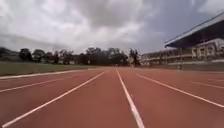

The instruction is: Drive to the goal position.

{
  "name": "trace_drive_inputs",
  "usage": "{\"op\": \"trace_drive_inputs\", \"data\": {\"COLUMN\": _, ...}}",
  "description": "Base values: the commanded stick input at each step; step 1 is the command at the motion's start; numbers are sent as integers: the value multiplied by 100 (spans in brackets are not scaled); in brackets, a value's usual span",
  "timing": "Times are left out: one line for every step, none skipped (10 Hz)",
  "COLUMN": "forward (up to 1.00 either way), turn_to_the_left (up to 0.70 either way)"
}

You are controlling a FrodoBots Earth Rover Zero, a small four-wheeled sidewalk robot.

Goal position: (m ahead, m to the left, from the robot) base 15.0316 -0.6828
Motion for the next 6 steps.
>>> {"op": "trace_drive_inputs", "data": {"forward": 60, "turn_to_the_left": 0}}
{"op": "trace_drive_inputs", "data": {"forward": 60, "turn_to_the_left": 0}}
{"op": "trace_drive_inputs", "data": {"forward": 60, "turn_to_the_left": 0}}
{"op": "trace_drive_inputs", "data": {"forward": 60, "turn_to_the_left": 0}}
{"op": "trace_drive_inputs", "data": {"forward": 60, "turn_to_the_left": 0}}
{"op": "trace_drive_inputs", "data": {"forward": 60, "turn_to_the_left": 0}}
